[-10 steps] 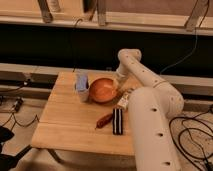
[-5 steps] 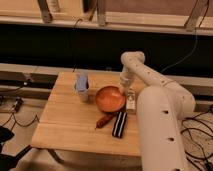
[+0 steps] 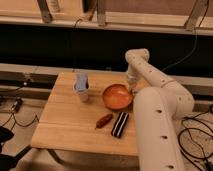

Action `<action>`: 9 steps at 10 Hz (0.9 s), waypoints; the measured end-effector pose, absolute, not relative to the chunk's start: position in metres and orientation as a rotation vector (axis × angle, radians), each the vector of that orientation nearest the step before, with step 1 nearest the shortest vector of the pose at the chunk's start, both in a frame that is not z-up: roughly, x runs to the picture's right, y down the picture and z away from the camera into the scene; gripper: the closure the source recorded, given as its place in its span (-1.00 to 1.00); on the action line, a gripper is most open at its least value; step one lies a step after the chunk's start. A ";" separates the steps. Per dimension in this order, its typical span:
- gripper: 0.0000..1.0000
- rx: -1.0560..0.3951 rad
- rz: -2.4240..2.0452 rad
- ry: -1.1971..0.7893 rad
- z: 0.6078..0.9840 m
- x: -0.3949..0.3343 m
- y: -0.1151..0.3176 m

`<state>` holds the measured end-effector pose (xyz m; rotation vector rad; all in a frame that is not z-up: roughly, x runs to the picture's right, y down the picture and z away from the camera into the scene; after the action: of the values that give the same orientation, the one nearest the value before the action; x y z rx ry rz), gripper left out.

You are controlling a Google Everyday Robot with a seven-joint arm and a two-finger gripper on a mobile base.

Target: Drag the ceramic bowl in a circle

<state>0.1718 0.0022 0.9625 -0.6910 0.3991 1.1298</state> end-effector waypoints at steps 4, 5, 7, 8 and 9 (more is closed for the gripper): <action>1.00 -0.710 1.076 0.291 0.982 0.118 -0.025; 1.00 -0.731 1.044 0.258 0.981 0.098 -0.027; 1.00 -0.759 1.007 0.228 0.972 0.079 -0.027; 1.00 -0.774 0.993 0.231 0.963 0.077 -0.023; 1.00 -0.783 0.992 0.243 0.958 0.081 -0.018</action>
<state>0.0805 -0.0183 0.9576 -0.7829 0.2425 0.9922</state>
